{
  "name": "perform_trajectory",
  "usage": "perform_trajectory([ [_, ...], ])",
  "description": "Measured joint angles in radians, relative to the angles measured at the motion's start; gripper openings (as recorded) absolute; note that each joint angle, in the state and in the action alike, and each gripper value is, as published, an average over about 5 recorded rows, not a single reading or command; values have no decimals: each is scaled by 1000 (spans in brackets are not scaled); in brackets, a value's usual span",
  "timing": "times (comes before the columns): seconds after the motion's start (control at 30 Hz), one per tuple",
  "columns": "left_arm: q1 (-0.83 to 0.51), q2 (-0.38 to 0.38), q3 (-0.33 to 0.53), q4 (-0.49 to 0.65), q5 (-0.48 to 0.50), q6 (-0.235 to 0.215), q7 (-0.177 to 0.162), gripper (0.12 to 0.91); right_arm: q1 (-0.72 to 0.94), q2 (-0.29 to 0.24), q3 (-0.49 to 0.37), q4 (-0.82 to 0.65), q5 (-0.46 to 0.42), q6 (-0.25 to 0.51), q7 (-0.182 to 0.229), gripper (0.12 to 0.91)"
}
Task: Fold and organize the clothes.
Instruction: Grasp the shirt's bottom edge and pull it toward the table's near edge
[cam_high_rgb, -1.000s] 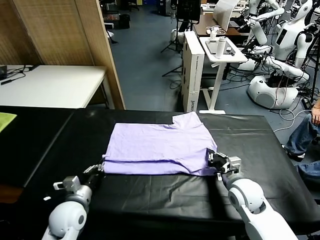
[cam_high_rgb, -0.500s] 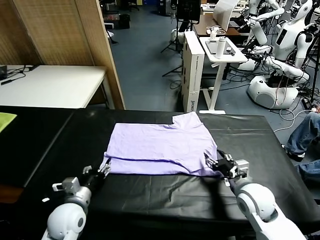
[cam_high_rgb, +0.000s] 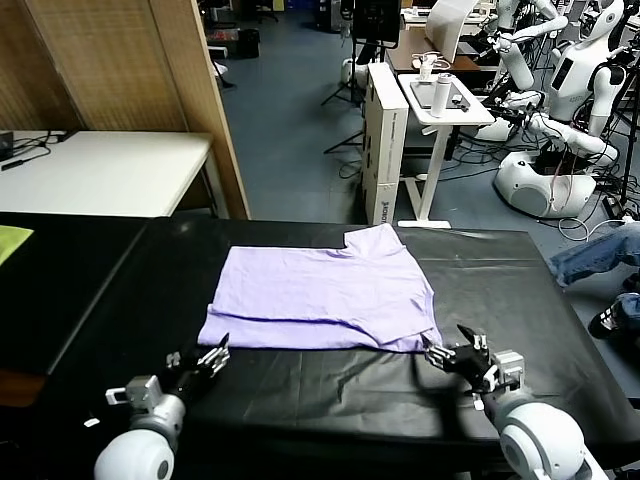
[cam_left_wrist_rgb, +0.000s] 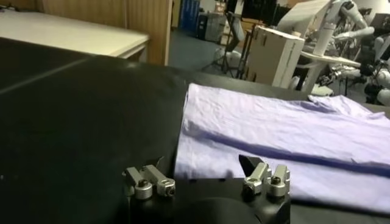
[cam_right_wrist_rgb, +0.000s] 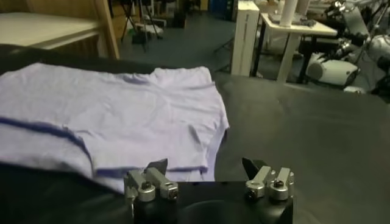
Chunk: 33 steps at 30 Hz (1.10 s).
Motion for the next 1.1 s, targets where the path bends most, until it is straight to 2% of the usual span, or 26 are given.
perform_trajectory([
  [0.07,-2,0,-1,8,0,-2,1,896,0,0,-5,-4,-2,0,-1,683],
  [0.13,-2,1,-2,14,0,-3,2,849,0,0,-8,-8,-3,0,-2,605],
  [0.3,0,5,-3,19,0,-6,6,586,-8,1,-12,-4,-5,-1,-2,339],
  [0.37,2,6,-4,19,1,-6,6,509,-14,1,-8,4,-5,-3,0,233],
  [0.47,6,10,-4,16,3,-6,7,370,-28,-2,3,18,-4,-19,9,152],
  [0.53,12,14,-5,10,5,-5,6,249,-44,-4,13,33,-2,-43,19,142],
  [0.63,27,25,-11,-4,5,-1,3,156,-80,-7,31,64,3,-89,27,140],
  [0.87,97,71,-43,-68,-2,4,-2,150,-197,0,85,163,0,-163,35,140],
  [1.1,203,115,-79,-142,-3,8,-2,150,-287,16,112,236,-6,-172,40,140],
])
